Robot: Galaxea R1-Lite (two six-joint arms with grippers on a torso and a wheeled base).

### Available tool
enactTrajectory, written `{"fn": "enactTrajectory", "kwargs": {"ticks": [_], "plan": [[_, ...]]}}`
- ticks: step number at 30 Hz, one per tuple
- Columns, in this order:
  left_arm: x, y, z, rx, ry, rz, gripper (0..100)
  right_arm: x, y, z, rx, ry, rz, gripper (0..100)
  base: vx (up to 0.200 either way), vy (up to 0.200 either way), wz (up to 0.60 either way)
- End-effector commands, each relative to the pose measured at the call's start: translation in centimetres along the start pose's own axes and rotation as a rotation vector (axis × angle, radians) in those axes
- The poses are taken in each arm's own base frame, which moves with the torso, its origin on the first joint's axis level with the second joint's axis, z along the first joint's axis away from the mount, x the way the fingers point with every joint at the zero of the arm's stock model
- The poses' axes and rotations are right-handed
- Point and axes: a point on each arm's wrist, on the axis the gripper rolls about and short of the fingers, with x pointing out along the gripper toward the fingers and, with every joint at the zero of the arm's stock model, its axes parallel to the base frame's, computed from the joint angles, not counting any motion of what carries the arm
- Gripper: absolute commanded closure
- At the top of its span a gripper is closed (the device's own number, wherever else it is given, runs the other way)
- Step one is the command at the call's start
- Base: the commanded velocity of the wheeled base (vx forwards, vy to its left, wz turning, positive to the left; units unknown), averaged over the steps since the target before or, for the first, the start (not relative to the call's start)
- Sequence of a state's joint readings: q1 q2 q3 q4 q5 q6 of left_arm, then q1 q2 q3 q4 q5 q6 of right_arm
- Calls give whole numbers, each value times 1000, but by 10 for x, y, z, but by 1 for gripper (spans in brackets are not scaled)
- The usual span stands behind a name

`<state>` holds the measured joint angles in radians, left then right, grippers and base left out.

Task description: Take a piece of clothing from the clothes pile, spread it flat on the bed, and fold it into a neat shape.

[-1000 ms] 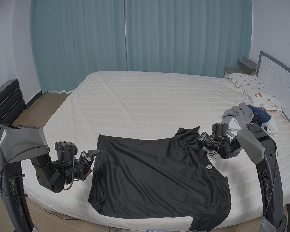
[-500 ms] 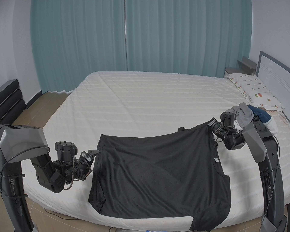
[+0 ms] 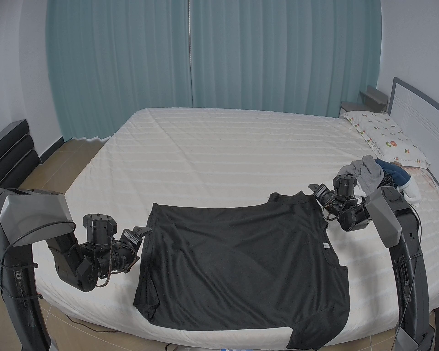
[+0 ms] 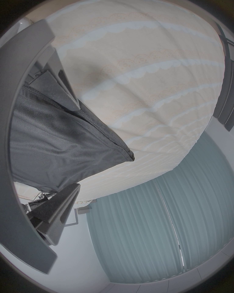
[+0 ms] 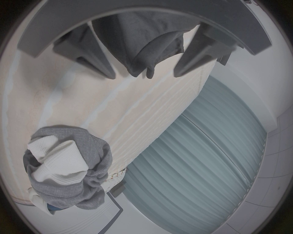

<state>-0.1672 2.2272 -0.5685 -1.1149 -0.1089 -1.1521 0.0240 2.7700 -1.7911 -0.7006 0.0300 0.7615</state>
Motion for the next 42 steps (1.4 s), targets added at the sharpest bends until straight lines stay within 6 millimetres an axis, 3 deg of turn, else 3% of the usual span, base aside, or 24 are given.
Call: {"fn": "enactTrajectory", "kwargs": {"ticks": [1, 10, 12, 13, 14, 20, 26, 29, 33, 39, 42], "plan": [[0, 1, 0, -2, 1, 2, 0, -11, 0, 10, 4, 10, -13, 0, 0, 0, 0], [-3, 2, -1, -3, 6, 10, 0, -68, 3, 12, 26, 101, -66, 0, 0, 0, 0], [-4, 2, -2, -3, 11, 9, 0, -94, 3, 11, 31, 106, -72, 0, 0, 0, 0], [-4, 2, -2, -3, 11, 9, 0, -94, 3, 11, 31, 106, -72, 0, 0, 0, 0], [-5, 3, -2, -5, 13, 10, 0, -117, 6, 11, 39, 107, -69, 0, 0, 0, 0], [-19, 10, -8, 3, 36, 35, 0, -201, 18, -3, 64, 170, -84, 0, -133, 0, 0], [-36, 17, -24, 125, 68, 29, 0, -270, 14, -9, 65, 216, -145, 0, -67, 0, 0], [-43, 23, -38, 268, 104, 46, 0, -291, 12, -11, 67, 226, -158, 0, 0, 0, 0], [-45, 25, -46, 315, 129, 54, 0, -309, 11, -13, 67, 237, -163, 0, 0, 0, 0], [-34, 30, -62, 389, 125, 101, 0, -312, 8, -17, 58, 255, -177, 0, 0, 0, 0], [-28, 40, -75, 509, 126, 168, 0, -312, 6, -20, 57, 271, -187, 0, 0, 0, 0]]}}
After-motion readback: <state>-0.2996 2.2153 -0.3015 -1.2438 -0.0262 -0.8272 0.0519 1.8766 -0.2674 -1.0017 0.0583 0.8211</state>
